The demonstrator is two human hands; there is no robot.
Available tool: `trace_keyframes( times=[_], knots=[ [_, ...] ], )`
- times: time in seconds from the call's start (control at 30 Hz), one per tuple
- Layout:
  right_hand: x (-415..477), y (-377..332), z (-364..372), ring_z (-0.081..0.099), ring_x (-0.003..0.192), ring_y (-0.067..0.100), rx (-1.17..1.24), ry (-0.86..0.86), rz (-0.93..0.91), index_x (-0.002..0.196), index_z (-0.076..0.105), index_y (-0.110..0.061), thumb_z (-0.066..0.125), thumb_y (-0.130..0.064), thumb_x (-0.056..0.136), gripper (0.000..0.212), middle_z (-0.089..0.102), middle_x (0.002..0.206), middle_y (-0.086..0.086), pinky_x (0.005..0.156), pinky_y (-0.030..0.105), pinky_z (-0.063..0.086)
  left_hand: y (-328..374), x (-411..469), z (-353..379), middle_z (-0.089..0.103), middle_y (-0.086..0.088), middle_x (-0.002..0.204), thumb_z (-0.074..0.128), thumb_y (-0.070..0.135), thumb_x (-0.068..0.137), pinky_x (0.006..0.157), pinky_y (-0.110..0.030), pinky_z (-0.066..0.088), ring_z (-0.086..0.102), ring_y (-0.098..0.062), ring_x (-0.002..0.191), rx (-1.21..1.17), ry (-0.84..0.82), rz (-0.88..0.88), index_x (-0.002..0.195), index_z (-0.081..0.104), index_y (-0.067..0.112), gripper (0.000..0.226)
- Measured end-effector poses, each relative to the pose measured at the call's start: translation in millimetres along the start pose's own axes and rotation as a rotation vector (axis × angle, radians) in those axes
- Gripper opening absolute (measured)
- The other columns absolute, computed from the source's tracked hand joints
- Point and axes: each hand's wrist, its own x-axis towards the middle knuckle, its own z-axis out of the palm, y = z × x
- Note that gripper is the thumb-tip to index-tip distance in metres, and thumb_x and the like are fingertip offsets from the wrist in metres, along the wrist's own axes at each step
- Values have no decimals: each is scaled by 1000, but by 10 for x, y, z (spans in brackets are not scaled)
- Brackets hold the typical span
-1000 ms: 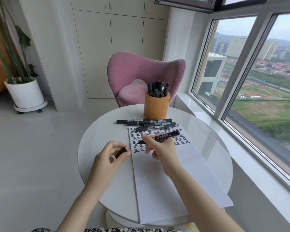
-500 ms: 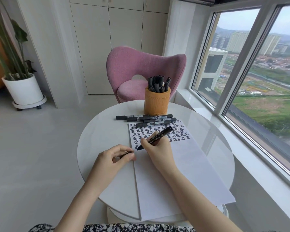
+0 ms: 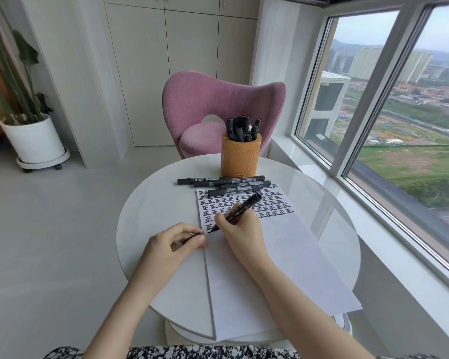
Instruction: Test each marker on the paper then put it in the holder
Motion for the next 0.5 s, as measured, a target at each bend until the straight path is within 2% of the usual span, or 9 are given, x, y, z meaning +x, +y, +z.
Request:
trace_keyframes(
  times=[0.07,0.17,0.23,0.33,0.37,0.43,0.5],
  knots=[
    [0,3,-3,26,48,8,7,5,-8,58,40,-10,62,-11,85,35,30,48,-4,45,23,22,8,-1,0,75,11,80,60,56,71,74,-35,45,64,-33,83,-5,3,16,88,65,37,26],
    [-4,1,-6,29,50,10,30,6,-6,59,43,3,62,-11,85,35,34,51,1,46,23,23,9,11,7,74,12,79,56,61,66,75,-37,46,63,-35,83,6,8,24,89,64,38,33],
    [-5,0,-9,30,52,10,56,3,3,61,43,7,63,-11,85,36,35,54,4,46,23,23,10,7,3,75,11,79,56,61,66,80,-44,47,64,-35,83,-2,14,22,89,65,37,34],
    [-4,0,-8,27,48,9,48,-14,4,57,40,-4,63,-11,85,37,32,48,-5,45,22,22,8,9,7,75,10,79,61,55,71,84,-47,47,65,-34,84,-6,27,13,88,65,36,26],
    [-3,0,-7,26,46,7,35,-18,7,55,38,-10,63,-11,84,38,30,44,-10,44,21,21,3,14,9,75,10,78,64,48,75,84,-46,47,66,-32,84,-5,29,9,87,65,36,17],
    [-4,2,-4,25,43,6,15,-23,14,55,33,-16,62,-10,83,41,28,39,-11,43,20,21,-12,22,13,75,10,78,68,36,82,85,-46,47,67,-28,86,-4,29,-3,87,65,35,6],
    [-9,-4,-9,25,44,6,11,-24,17,55,32,-18,61,-9,82,41,29,39,-11,43,21,21,-8,18,17,75,10,78,67,41,79,86,-47,47,67,-28,85,-4,27,-1,88,65,35,11]
  ],
)
